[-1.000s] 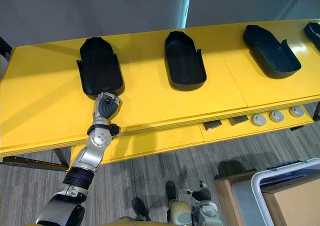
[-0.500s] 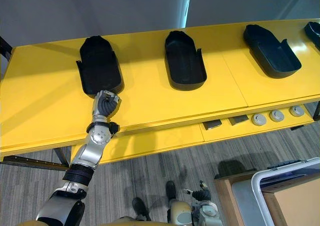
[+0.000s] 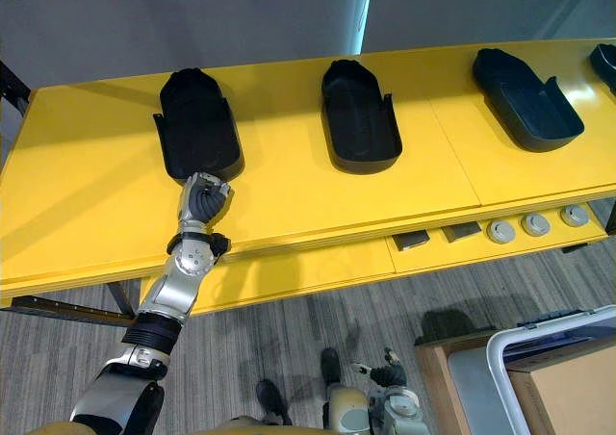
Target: Walk over and take plastic housings, then place them on the shelf
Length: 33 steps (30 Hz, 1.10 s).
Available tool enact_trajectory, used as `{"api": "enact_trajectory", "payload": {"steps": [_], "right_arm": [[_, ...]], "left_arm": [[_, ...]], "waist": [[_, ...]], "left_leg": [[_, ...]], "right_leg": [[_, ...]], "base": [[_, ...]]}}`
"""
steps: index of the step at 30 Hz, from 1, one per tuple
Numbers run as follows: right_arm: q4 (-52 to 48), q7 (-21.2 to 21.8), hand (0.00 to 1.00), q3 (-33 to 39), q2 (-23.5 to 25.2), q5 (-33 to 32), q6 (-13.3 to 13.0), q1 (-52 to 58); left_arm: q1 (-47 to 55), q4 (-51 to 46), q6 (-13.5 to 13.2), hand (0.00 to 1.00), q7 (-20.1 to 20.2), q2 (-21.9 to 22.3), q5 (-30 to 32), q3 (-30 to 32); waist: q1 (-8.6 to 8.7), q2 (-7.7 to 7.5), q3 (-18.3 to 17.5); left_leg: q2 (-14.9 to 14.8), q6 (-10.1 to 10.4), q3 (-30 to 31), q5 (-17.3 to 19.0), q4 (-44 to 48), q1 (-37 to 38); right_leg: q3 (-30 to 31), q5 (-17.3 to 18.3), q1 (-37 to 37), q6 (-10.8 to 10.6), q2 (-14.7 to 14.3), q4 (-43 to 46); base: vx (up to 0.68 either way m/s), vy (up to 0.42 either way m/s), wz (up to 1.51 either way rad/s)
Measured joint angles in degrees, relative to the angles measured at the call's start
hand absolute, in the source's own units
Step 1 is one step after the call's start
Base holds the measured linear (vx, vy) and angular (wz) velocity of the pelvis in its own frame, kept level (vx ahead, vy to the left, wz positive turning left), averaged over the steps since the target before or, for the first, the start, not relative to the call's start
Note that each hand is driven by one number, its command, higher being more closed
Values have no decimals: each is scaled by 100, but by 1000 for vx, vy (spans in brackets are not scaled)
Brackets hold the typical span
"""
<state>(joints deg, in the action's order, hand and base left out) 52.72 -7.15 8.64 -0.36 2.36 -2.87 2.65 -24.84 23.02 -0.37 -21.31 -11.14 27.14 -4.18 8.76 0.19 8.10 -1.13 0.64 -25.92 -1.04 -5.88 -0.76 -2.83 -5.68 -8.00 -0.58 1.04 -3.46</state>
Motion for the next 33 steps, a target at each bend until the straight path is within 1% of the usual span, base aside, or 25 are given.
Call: {"api": "enact_trajectory", "payload": {"steps": [6, 9, 15, 17, 19, 21, 23, 25, 27, 28, 29, 30, 31, 33], "right_arm": [[20, 16, 0, -3, 1, 0, 0, 0], [25, 99, 0, -4, 1, 1, 2, 0], [31, 116, 0, -14, 0, 1, 4, 0], [30, 116, 0, -18, 1, 0, 1, 0], [33, 114, 0, -16, 1, 0, 2, -1], [41, 116, 0, -2, -4, -2, 1, 0], [49, 117, 0, 10, -4, -4, 1, 0], [80, 122, 0, 68, -6, -5, -1, 0], [152, 129, 0, 147, -20, -5, 0, 4], [177, 132, 0, 191, -20, -7, -1, 3], [205, 132, 0, 231, -24, -8, -1, 2], [238, 133, 0, 252, -38, -8, 1, 12], [262, 133, 0, 266, -49, -8, 6, 12], [269, 128, 0, 285, -70, -7, 47, 14]], "left_arm": [[-22, 130, 26, 100, 5, -159, -8, 44], [-22, 132, 54, 100, 14, -187, -62, 72], [-8, 64, 51, 100, 39, -202, -188, 71], [163, -491, 44, 100, 42, -199, -293, 29], [420, -1324, -86, 100, 42, -169, -379, -32], [600, -1888, -148, 100, 38, -79, -422, -38], [835, -2578, -342, 100, 41, -25, -467, -76], [949, -2988, -473, 100, 39, -25, -518, -59], [1149, -3687, -758, 100, -5, 2, -701, 211], [1177, -3803, -857, 100, -41, 21, -834, 335], [1244, -3985, -1007, 100, -159, 81, -1044, 682], [1260, -4051, -1075, 100, -293, 136, -1194, 1074], [1274, -4049, -1112, 100, -364, 158, -1305, 1278], [1605, -4007, -1219, 100, -710, 214, -1842, 2198]], "waist": [[-9, -23, 8], [-10, -34, 4], [-16, -36, 3], [-15, -47, 6], [-20, -60, 7], [-25, -63, 5], [-30, -63, 5], [-44, -63, 5], [-184, -63, 4], [-191, -63, 5], [-226, -59, -1], [-318, -61, -4], [-332, -61, -4], [-347, -51, -26]], "left_leg": [[2, 0, 26, 0, -1, 60], [7, 0, 28, 0, -2, 61], [7, 0, 30, 0, -1, 65], [6, 0, 30, 0, 0, 64], [5, 0, 51, 0, -1, 62], [1, -1, 88, 1, 0, 49], [2, -1, 161, 1, 0, 51], [4, -2, 230, 1, 0, 71], [-1, -2, 288, 1, 0, 91], [-2, -3, 317, 1, -1, 98], [-7, -4, 392, 0, -1, 104], [-14, -4, 437, 0, -2, 110], [-17, -4, 463, -1, -2, 114], [-40, -10, 626, -6, -3, 130]], "right_leg": [[-15, 0, 69, 0, 3, -5], [-15, 0, 71, 0, 8, -4], [-17, 0, 75, 1, 9, -4], [-17, 0, 74, 1, 8, -4], [-31, 1, 82, 0, 7, -4], [-19, 2, 84, -1, 14, -8], [-60, 3, 129, -2, 22, -28], [-128, 3, 197, -2, 32, -63], [-171, 3, 238, -2, 31, -65], [-185, 3, 255, -2, 31, -67], [-205, 3, 287, -2, 31, -65], [-207, 3, 311, -2, 29, -62], [-212, 4, 326, -2, 28, -62], [-261, 4, 403, -1, 18, -55]], "base": [[0, 0, 0], [0, 0, 0], [0, 0, 0], [0, 0, 0], [3, 0, 2], [17, 1, 7], [16, 4, 15], [1, 2, 19], [-19, 0, 14], [-27, -2, 18], [-34, 1, 23], [-35, 2, 23], [-35, 5, 25], [-22, 6, 30]]}}
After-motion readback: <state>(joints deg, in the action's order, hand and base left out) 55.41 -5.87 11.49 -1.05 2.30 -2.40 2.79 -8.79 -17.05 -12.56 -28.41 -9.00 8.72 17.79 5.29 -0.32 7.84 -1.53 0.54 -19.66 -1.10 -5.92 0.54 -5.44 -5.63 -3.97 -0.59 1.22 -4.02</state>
